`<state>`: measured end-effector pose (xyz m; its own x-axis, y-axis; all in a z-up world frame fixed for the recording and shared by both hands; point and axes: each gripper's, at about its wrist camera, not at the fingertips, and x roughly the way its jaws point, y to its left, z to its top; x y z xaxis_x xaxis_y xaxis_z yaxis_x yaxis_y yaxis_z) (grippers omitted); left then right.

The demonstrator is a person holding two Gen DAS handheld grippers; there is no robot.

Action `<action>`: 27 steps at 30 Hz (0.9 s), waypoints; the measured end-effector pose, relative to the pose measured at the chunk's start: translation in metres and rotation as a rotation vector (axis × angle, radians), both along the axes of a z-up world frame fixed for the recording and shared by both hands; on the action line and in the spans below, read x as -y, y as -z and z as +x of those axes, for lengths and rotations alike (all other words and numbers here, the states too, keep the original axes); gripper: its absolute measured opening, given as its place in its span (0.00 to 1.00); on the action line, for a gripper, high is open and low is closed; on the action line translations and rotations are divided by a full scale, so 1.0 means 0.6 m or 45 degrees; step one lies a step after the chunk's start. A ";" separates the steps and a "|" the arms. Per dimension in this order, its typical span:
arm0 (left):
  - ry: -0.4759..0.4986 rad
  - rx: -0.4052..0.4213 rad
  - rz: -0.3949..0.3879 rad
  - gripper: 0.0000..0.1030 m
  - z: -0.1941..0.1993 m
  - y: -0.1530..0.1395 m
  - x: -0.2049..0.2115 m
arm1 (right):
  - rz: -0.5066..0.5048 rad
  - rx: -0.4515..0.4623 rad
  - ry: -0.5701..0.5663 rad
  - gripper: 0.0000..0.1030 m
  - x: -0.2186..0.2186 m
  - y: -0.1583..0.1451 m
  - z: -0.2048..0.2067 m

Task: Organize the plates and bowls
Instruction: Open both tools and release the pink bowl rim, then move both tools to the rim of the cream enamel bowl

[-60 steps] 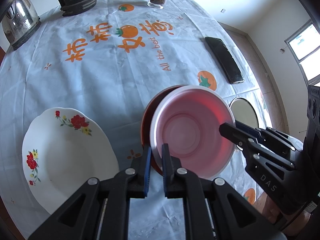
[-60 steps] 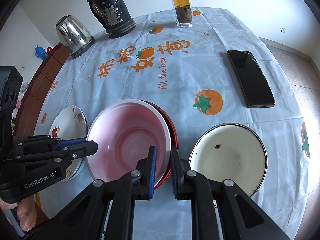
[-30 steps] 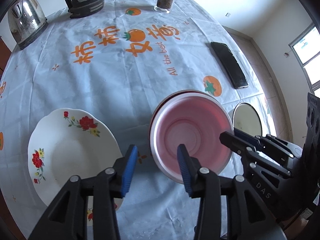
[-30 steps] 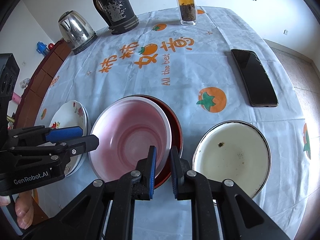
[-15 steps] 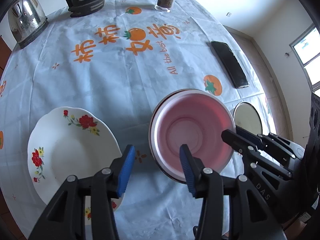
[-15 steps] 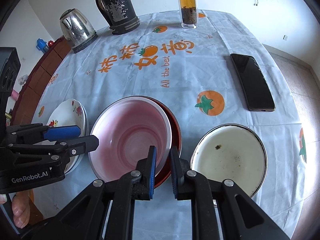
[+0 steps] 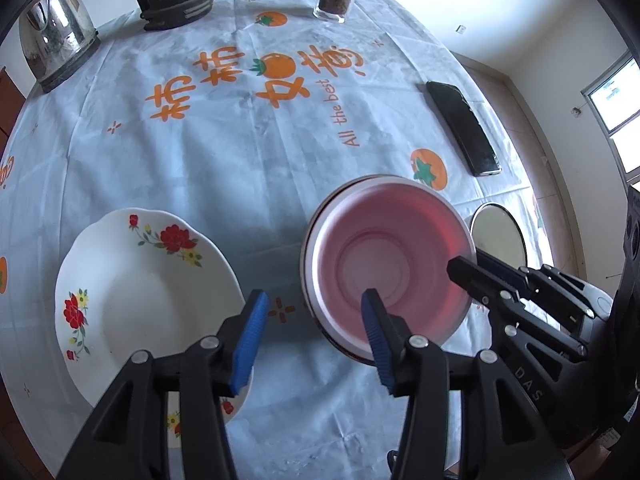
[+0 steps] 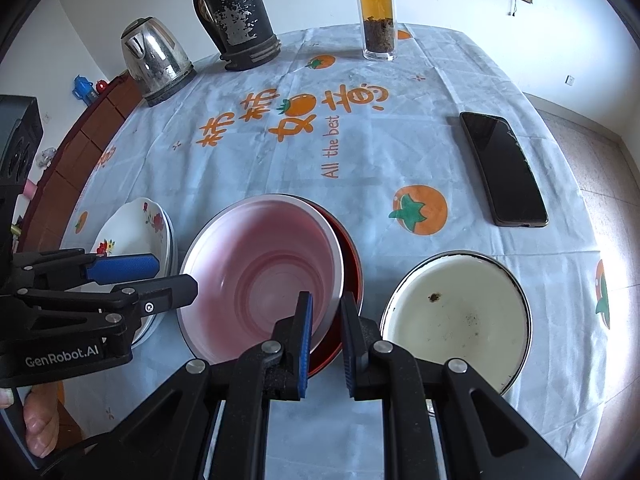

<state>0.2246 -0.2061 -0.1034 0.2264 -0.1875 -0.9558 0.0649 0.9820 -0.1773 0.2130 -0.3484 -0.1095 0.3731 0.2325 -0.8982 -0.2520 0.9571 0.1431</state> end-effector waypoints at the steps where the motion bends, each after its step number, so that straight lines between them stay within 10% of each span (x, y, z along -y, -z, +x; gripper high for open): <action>1: -0.001 0.000 0.001 0.48 -0.001 0.000 0.000 | -0.005 0.002 -0.002 0.14 -0.001 0.000 0.000; 7: -0.015 0.001 -0.002 0.52 -0.003 0.000 -0.004 | -0.021 0.025 0.001 0.15 0.000 -0.005 0.000; 13: -0.025 -0.004 -0.002 0.52 -0.005 0.001 -0.006 | -0.014 0.023 -0.009 0.49 -0.004 -0.004 -0.003; 27: -0.063 -0.032 0.058 0.56 -0.006 0.019 -0.011 | -0.025 0.102 0.063 0.49 0.019 -0.020 -0.012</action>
